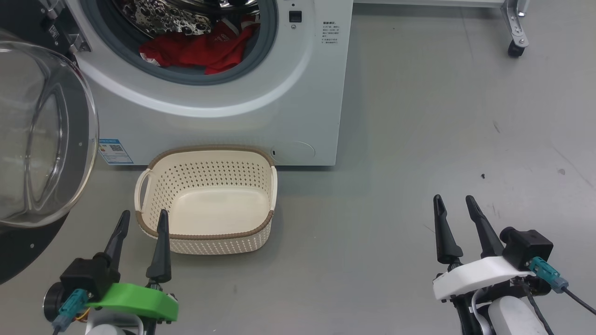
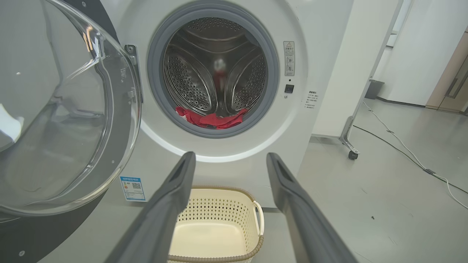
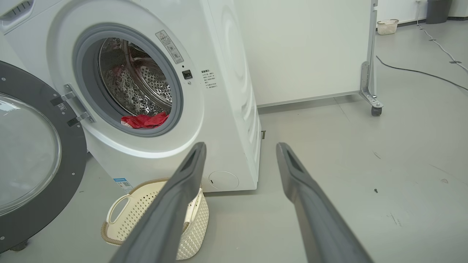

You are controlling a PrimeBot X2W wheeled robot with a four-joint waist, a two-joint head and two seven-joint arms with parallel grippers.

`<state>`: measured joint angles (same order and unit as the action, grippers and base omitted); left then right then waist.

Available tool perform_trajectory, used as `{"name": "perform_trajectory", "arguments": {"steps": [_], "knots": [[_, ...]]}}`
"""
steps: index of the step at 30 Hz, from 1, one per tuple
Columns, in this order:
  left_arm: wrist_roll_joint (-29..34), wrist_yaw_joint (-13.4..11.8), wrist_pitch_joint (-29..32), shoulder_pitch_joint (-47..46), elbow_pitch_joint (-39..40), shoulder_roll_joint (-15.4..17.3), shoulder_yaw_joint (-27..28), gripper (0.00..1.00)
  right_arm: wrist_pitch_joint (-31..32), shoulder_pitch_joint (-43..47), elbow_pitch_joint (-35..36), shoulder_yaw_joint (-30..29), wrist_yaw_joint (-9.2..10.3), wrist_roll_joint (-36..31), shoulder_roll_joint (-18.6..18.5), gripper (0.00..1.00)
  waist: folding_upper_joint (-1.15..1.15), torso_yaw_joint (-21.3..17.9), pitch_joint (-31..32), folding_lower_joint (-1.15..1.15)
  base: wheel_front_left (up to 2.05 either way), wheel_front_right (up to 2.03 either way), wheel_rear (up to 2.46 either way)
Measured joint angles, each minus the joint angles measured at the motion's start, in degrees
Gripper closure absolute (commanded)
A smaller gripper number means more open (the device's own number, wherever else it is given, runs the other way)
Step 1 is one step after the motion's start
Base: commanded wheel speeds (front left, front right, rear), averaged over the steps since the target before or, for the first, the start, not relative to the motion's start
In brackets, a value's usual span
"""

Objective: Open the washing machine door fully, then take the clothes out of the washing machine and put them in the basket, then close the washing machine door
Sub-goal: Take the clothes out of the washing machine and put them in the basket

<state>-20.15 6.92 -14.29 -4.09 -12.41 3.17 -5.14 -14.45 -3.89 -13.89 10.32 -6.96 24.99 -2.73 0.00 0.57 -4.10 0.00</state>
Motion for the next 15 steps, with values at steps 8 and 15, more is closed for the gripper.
{"name": "perform_trajectory", "arguments": {"steps": [8, 15], "knots": [[0.00, 0.01, 0.00, 0.16, 0.36, 0.00, -0.05, 0.00, 0.00, 0.08, 0.18, 0.01, 0.00, 0.00, 0.03, 0.00, 0.00, -0.02, -0.48, 0.00, 0.54, -0.54, 0.00], [0.00, 0.02, 0.00, 0.59, 0.38, -0.01, -0.05, 0.00, 0.00, 0.10, 0.18, -0.04, 0.00, 0.00, 0.05, 0.00, 0.00, 0.15, -0.70, 0.00, 0.81, -0.81, 0.00]]}}
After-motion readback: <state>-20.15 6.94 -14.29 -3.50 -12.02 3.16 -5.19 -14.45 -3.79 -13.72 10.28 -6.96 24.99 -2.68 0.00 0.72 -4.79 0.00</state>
